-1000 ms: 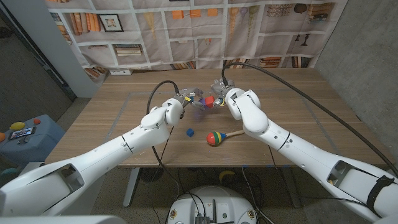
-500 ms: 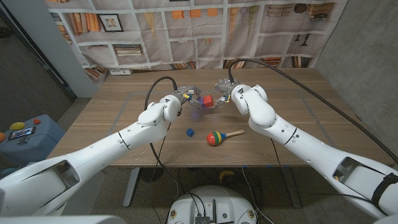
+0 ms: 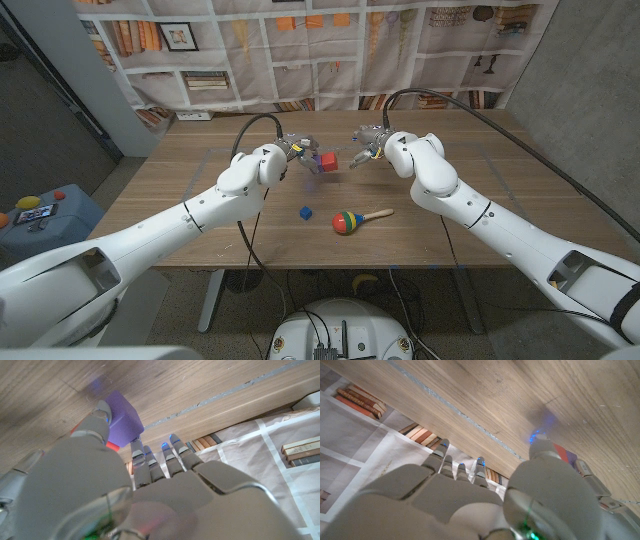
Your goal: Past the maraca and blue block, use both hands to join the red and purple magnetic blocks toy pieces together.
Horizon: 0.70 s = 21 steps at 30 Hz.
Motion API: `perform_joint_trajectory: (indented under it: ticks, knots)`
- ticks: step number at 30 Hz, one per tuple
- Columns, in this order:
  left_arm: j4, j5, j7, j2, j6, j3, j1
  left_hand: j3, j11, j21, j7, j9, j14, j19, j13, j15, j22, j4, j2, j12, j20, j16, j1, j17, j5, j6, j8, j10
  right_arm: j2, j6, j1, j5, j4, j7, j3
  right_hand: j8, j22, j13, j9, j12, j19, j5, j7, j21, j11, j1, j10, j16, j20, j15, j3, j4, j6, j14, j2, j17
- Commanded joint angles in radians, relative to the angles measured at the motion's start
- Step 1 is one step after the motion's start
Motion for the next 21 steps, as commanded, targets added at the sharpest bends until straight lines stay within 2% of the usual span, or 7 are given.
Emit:
perform_joint_trajectory:
  ticks: [1, 14, 21]
  knots:
    - [-0.01, 0.068, -0.125, 0.024, 0.0, 0.007, -0.037, 0.0, 0.001, 0.004, -0.066, 0.004, 0.005, -0.001, 0.003, -0.042, 0.004, 0.002, 0.019, -0.003, 0.002, 0.004, 0.006, 0.0, 0.006, 0.129, 0.005, -0.008, -0.05, -0.053, -0.015, 0.172, -0.01, -0.097, 0.039, 0.0, 0.001, 0.005, 0.001, 0.011, 0.014, 0.008, 0.001, 0.008, 0.002, -0.015, 0.012, 0.006, -0.002, 0.0, -0.001, 0.009, 0.019, 0.009, 0.005, 0.004]
    - [-0.01, 0.124, -0.244, 0.029, -0.009, 0.001, -0.066, -0.002, 0.003, 0.003, -0.068, 0.004, -0.002, -0.005, 0.004, -0.043, 0.004, 0.002, 0.02, -0.004, 0.003, 0.002, 0.007, 0.0, 0.007, 0.128, 0.005, -0.014, -0.092, -0.091, -0.026, 0.379, -0.008, -0.227, 0.07, 0.0, 0.001, 0.005, -0.003, 0.02, 0.021, 0.007, -0.002, 0.01, 0.002, -0.036, 0.029, 0.011, -0.002, -0.001, -0.005, 0.016, 0.04, 0.021, 0.016, 0.005]
    - [-0.008, 0.149, -0.331, 0.034, -0.024, 0.002, -0.094, -0.003, 0.003, 0.002, -0.068, 0.004, -0.006, -0.008, 0.004, -0.041, 0.004, 0.002, 0.02, -0.005, 0.005, 0.001, 0.008, 0.0, 0.008, 0.125, 0.003, -0.019, -0.114, -0.079, -0.043, 0.522, -0.001, -0.318, 0.106, 0.001, 0.001, 0.005, -0.006, 0.028, 0.029, 0.006, -0.006, 0.012, 0.002, -0.044, 0.047, 0.014, -0.002, -0.004, -0.007, 0.017, 0.056, 0.027, 0.022, 0.005]
